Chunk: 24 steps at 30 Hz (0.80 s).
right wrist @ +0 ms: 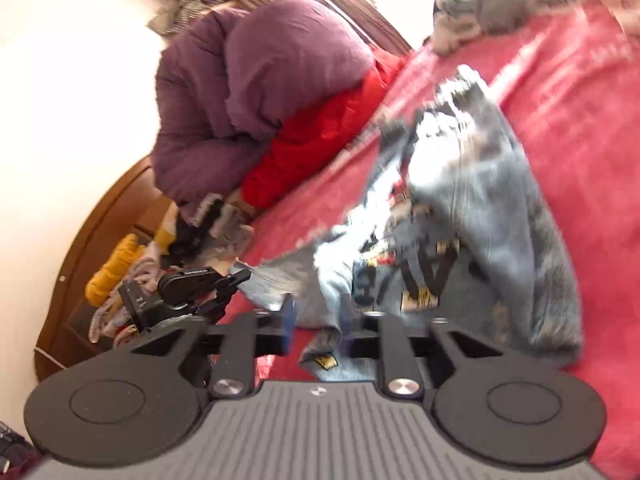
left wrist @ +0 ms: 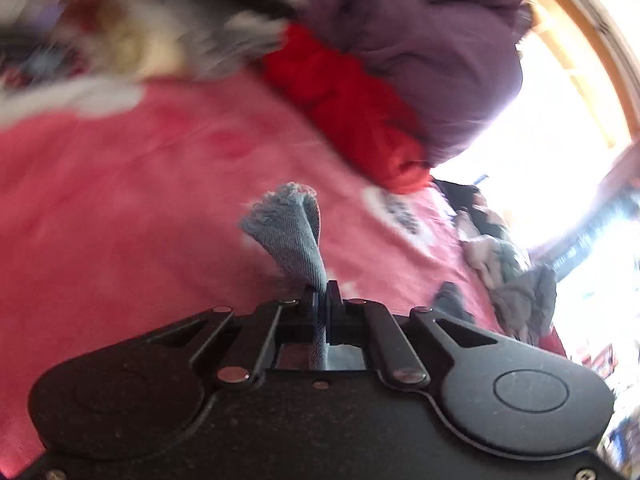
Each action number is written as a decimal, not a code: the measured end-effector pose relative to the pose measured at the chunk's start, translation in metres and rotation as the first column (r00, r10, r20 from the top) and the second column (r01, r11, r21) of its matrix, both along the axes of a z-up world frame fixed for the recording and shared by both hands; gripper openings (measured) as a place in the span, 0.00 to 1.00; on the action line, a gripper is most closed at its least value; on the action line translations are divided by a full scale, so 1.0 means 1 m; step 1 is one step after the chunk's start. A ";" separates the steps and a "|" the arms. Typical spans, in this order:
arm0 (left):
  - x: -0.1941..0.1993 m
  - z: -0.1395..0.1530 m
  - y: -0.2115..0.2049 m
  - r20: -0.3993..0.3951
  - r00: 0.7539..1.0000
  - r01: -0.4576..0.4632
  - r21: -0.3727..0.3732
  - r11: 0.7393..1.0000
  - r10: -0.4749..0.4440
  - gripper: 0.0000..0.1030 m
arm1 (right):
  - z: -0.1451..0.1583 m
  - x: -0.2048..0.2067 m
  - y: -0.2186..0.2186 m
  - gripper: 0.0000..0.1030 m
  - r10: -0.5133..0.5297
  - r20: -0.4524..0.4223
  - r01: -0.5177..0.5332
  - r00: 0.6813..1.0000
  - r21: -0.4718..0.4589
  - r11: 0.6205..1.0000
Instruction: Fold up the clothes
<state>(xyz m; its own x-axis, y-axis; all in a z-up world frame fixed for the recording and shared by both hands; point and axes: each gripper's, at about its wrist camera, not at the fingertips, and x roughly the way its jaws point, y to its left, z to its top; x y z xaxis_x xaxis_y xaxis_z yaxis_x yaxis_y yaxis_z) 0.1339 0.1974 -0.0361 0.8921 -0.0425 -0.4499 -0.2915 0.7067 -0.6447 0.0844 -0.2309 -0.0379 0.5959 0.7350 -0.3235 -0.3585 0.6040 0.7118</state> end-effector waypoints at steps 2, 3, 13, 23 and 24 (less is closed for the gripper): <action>0.003 0.028 -0.027 0.057 0.997 0.057 0.045 0.997 -0.060 0.00 | 0.007 -0.005 -0.018 0.57 -0.010 0.063 0.012 0.998 -0.028 1.000; 0.004 0.042 -0.043 0.083 0.992 0.089 0.073 0.993 -0.095 0.00 | 0.005 -0.007 -0.028 0.57 -0.010 0.093 0.015 0.996 -0.053 0.999; 0.029 0.112 -0.231 0.125 0.875 0.410 0.320 0.854 -0.467 0.00 | -0.053 0.019 -0.102 0.53 -0.256 -0.177 0.291 0.950 0.213 0.933; 0.008 0.054 -0.251 -0.041 0.790 0.587 0.341 0.734 -0.612 0.39 | -0.094 0.027 -0.116 0.54 -0.284 -0.347 0.402 0.894 0.339 0.851; -0.001 0.053 -0.236 -0.055 0.818 0.552 0.357 0.754 -0.573 0.39 | -0.094 0.028 -0.115 0.54 -0.288 -0.343 0.402 0.894 0.333 0.853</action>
<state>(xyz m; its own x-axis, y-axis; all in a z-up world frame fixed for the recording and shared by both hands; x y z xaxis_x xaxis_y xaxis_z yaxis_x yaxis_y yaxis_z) 0.1328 -0.0385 0.0170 0.7793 -0.3981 -0.4840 0.2566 0.9073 -0.3331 0.1123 -0.3455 -0.1318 0.7652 0.5961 -0.2434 0.0621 0.3078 0.9494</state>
